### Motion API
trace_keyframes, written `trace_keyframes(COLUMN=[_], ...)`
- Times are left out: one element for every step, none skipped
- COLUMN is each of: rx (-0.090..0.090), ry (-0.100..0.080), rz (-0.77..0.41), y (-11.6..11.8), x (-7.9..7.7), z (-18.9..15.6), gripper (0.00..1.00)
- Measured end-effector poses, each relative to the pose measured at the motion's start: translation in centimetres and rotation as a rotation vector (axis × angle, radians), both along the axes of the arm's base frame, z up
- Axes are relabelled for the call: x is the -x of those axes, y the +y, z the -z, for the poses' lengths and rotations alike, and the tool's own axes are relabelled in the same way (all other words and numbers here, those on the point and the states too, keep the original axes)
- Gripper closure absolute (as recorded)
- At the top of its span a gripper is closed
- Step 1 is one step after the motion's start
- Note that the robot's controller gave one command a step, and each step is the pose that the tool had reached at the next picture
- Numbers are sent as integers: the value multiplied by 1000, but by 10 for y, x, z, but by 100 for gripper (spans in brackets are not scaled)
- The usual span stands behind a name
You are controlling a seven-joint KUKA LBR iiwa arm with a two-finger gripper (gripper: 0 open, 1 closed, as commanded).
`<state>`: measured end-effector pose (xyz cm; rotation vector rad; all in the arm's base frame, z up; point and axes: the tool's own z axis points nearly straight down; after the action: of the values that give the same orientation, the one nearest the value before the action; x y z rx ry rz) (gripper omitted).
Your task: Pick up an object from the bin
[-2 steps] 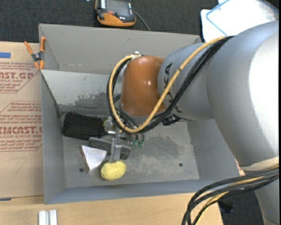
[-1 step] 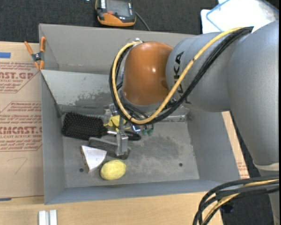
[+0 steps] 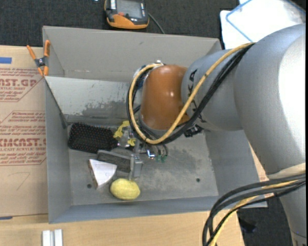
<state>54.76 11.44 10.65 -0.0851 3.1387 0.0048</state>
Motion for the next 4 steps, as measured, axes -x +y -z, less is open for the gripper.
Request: trace_keyframes(rx=[3, -3, -3, -2], ry=[-18, -6, -6, -3], rz=[-241, 4, 4, 4], y=[-37, -22, -22, -22], x=[9, 2, 2, 3], z=[38, 35, 35, 14], gripper=[0, 100, 100, 100])
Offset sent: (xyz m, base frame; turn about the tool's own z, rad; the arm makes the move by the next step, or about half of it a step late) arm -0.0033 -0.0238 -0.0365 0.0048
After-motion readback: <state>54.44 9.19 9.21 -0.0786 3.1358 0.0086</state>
